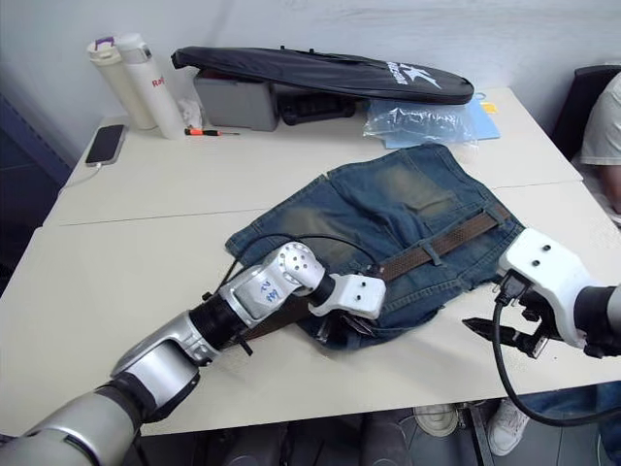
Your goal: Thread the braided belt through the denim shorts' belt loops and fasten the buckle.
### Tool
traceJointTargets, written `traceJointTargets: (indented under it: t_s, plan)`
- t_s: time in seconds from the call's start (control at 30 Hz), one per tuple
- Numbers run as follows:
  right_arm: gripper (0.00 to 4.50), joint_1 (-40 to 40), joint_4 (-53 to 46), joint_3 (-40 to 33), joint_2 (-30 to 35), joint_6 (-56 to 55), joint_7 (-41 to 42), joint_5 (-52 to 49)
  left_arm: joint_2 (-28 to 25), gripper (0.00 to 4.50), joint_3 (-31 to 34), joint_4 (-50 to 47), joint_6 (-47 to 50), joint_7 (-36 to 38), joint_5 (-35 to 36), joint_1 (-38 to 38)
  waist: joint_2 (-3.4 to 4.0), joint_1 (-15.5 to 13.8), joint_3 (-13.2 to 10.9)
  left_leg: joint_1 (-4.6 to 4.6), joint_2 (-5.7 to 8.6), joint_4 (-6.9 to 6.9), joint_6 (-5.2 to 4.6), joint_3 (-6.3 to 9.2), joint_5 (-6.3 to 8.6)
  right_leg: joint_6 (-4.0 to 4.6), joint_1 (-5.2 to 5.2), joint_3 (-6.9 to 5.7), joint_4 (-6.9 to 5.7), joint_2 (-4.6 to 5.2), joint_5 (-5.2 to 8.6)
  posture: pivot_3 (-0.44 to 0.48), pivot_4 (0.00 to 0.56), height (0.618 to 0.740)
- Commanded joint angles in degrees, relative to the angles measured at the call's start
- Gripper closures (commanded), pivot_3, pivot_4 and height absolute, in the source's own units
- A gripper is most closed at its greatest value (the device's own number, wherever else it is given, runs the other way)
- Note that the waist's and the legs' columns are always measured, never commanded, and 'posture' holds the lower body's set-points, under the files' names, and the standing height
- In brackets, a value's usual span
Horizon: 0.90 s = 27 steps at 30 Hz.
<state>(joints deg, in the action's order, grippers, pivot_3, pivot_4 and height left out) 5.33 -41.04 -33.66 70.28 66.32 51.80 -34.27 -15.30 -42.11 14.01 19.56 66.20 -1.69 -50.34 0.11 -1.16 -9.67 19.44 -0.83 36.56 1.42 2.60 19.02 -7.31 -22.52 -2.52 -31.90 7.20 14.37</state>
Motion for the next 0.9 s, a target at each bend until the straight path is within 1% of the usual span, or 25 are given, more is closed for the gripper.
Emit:
traceJointTargets:
  t_s: [0.03,0.1,0.17,0.27,0.3,0.33,0.37,0.4,0.43,0.47,0.57,0.7,0.73,0.77,0.8,0.83,0.87,0.9]
  plan:
    - [0.00,-2.29,0.67,1.64,-2.07,-3.37,-1.52,0.13,-6.48,4.49,1.23,0.94,-1.73,4.75,-1.48,2.02,0.01,0.34,0.01,-0.07,-0.04,-0.05,0.00,-0.01,0.00,-0.05,0.00,0.00,-0.07,-0.04,-0.02,0.000,0.150,0.740]
    - [0.00,-3.86,1.47,4.14,-4.05,-4.72,-2.74,-0.24,-10.16,4.49,3.26,1.10,-4.14,7.13,-0.86,2.83,0.04,0.64,0.03,-0.14,-0.08,-0.11,0.00,-0.01,0.00,-0.08,0.00,0.00,-0.12,-0.09,-0.04,0.000,0.150,0.740]
    - [0.00,-4.74,2.27,7.28,-5.23,-6.28,-3.77,0.48,-13.63,4.49,5.36,1.06,-6.38,9.03,-0.37,3.80,0.06,1.47,0.04,0.07,0.02,-0.27,0.01,0.51,-0.16,-0.31,0.23,-0.55,-0.17,0.19,-0.12,0.000,0.150,0.740]
    - [0.00,-6.07,3.47,10.82,-6.10,-7.70,-4.47,0.86,-17.56,4.49,7.97,-0.20,-9.36,11.56,0.81,5.47,0.26,2.94,0.14,0.34,0.98,-0.57,-0.20,2.39,-0.81,-0.72,0.96,-2.58,-0.26,1.35,0.14,0.000,0.150,0.740]
    - [0.00,-6.47,3.79,11.68,-6.23,-8.05,-4.62,0.90,-18.46,4.49,8.69,-0.53,-9.71,12.14,1.02,5.91,0.38,3.08,0.21,0.63,1.30,-0.55,0.00,3.22,-0.99,-0.92,1.14,-3.12,-0.56,1.62,0.28,0.000,0.150,0.740]
    - [0.00,-7.04,4.20,12.44,-6.42,-8.38,-4.58,0.73,-20.40,4.49,10.01,-1.29,-10.39,13.22,1.73,6.92,0.33,3.29,0.17,0.83,1.61,-0.56,0.13,3.81,-1.18,-1.02,1.22,-3.59,-0.66,1.93,0.38,0.000,0.150,0.740]
    - [0.00,-7.44,4.53,12.97,-6.53,-8.62,-4.55,0.59,-21.73,4.49,10.98,-1.84,-10.91,14.01,2.21,7.67,0.31,3.29,0.16,1.01,2.11,-0.65,-0.05,4.60,-1.50,-1.21,1.37,-4.29,-0.77,2.43,0.55,0.000,0.150,0.740]
    - [0.00,-8.08,5.00,14.06,-6.42,-9.15,-4.38,0.72,-23.96,4.49,12.37,-2.67,-12.34,15.49,3.13,9.03,0.41,3.31,0.19,1.13,2.26,-0.69,0.04,4.93,-1.63,-1.31,1.49,-4.65,-0.76,2.60,0.62,0.000,0.150,0.740]
    - [0.00,-8.55,5.36,14.87,-6.31,-9.55,-4.25,0.84,-25.47,4.49,13.32,-3.27,-13.35,16.52,3.77,9.97,0.35,2.97,0.15,0.89,2.34,-0.63,0.36,5.26,-1.86,-1.31,1.55,-4.91,-0.77,2.71,0.66,0.000,0.150,0.740]
    - [0.00,-9.47,5.89,15.85,-6.59,-9.57,-4.62,0.85,-27.30,4.49,14.74,-3.97,-13.90,17.80,4.98,11.21,0.34,2.72,0.14,0.88,2.22,-0.61,0.71,5.04,-1.88,-1.20,1.46,-4.75,-0.81,2.66,0.67,0.000,0.150,0.740]
    - [0.00,-11.86,7.27,18.12,-7.32,-9.93,-4.48,0.17,-32.30,4.49,18.77,-4.30,-13.47,20.03,7.32,13.92,0.33,2.57,0.12,0.91,2.11,-0.62,0.83,4.54,-1.82,-1.08,1.12,-4.24,-0.83,2.54,0.60,0.000,0.150,0.740]
    - [0.00,-13.85,8.29,20.29,-7.59,-11.70,-3.63,0.54,-34.99,4.49,21.37,-2.59,-15.09,20.21,7.01,15.48,0.37,1.98,0.10,0.88,2.07,-0.61,0.88,4.28,-1.72,-1.08,1.00,-3.97,-0.63,2.50,0.59,0.000,0.150,0.740]
    - [0.00,-14.99,8.56,21.41,-8.07,-12.08,-3.63,0.47,-35.37,4.49,22.57,-2.73,-14.70,19.96,7.87,16.29,0.37,1.86,0.05,0.87,2.05,-0.61,0.89,4.24,-1.67,-1.08,0.98,-3.92,-0.62,2.48,0.59,0.000,0.150,0.740]
    - [0.00,-15.78,8.75,22.16,-8.42,-12.23,-3.68,0.38,-35.49,4.49,23.39,-2.91,-14.35,19.77,8.52,16.83,0.43,2.20,0.08,1.17,2.15,-0.72,0.80,4.38,-1.61,-1.10,1.21,-4.09,-0.64,2.53,0.59,0.000,0.150,0.740]
    - [0.00,-16.40,8.98,23.01,-8.54,-12.34,-3.27,0.19,-35.85,4.49,24.65,-3.79,-13.47,19.38,9.45,17.88,0.37,2.83,0.04,1.20,2.29,-0.75,0.59,4.82,-1.72,-1.25,1.49,-4.60,-0.62,2.69,0.61,0.000,0.150,0.740]
    - [0.00,-16.80,9.20,23.58,-8.54,-12.43,-2.94,0.06,-36.07,4.49,25.52,-4.46,-12.83,19.14,10.03,18.60,0.34,3.25,0.02,1.24,2.76,-0.91,0.38,5.49,-1.91,-1.57,1.76,-5.31,-0.75,3.18,0.81,0.000,0.150,0.740]
    - [0.00,-17.28,9.45,24.08,-8.64,-12.21,-2.98,-0.03,-36.55,4.49,26.71,-5.73,-11.59,19.14,11.13,19.78,0.35,3.39,0.03,1.16,3.31,-1.23,0.15,6.11,-2.14,-1.99,1.98,-5.67,-0.87,3.65,1.10,0.000,0.150,0.740]
    - [0.00,-17.90,9.70,24.64,-8.80,-11.74,-2.90,-0.40,-37.19,4.49,27.97,-7.04,-10.24,19.19,12.21,21.08,0.32,3.43,0.02,1.18,3.55,-1.28,0.06,6.44,-2.25,-2.14,2.04,-5.95,-0.93,3.95,1.21,0.000,0.150,0.740]
